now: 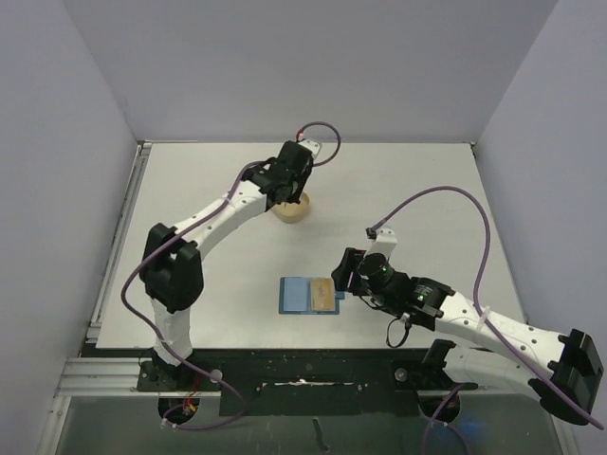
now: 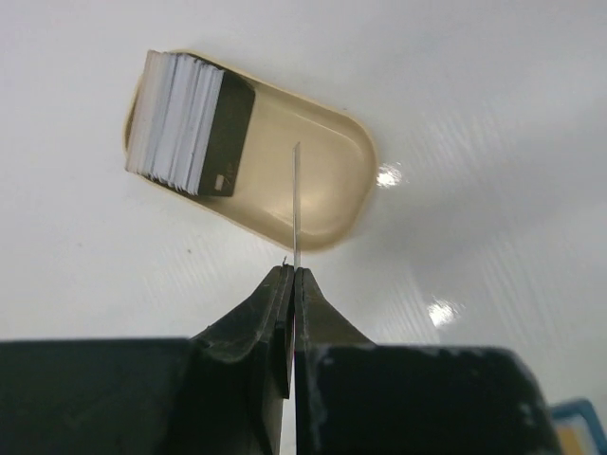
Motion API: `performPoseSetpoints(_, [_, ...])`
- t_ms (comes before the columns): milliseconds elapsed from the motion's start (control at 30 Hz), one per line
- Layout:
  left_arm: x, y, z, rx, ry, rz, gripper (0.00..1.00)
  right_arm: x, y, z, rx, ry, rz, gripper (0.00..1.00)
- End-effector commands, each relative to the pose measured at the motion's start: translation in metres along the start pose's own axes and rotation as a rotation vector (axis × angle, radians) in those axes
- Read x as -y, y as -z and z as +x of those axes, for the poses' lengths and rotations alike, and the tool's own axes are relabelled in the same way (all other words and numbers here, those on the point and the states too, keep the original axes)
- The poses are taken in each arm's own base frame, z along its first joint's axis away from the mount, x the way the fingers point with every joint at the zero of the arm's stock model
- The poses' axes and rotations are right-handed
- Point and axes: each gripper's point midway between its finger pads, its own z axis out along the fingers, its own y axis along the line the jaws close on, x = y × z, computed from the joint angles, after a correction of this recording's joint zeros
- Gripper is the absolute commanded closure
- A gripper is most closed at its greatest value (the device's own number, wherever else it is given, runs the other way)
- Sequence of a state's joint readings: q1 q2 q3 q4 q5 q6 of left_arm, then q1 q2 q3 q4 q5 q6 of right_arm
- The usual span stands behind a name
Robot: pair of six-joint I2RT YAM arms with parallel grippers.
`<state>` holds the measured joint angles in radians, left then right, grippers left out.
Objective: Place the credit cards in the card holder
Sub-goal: Pick up the credit card from the storage box.
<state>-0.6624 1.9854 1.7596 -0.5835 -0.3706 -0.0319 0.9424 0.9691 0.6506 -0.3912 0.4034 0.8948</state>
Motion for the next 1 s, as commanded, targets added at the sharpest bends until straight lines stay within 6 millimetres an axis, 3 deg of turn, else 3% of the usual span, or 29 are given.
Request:
performPoseSetpoints(0, [0.018,0.058,-0.024,0.094,0.261,0.244,1.00,-0.032,0.015,-0.035,0.113,-0.116,-0.148,0.43])
performPoseSetpoints(233, [0.045,0.123,-0.022,0.187,0.537,0.630,1.00,-0.056,0.037,-0.063,0.199,-0.240,-0.287,0.44])
performPoseSetpoints(467, [0.058,0.176,-0.001,0.215,0.756,0.908,1.00,-0.091,0.063,-0.091,0.267,-0.266,-0.482,0.46])
performPoseSetpoints(767, [0.063,0.235,0.007,0.258,0.947,1.163,1.00,-0.095,0.063,-0.099,0.282,-0.375,-0.499,0.51])
performPoseSetpoints(967, [0.064,0.259,0.007,0.271,1.018,1.302,1.00,-0.098,0.065,-0.105,0.293,-0.412,-0.515,0.51])
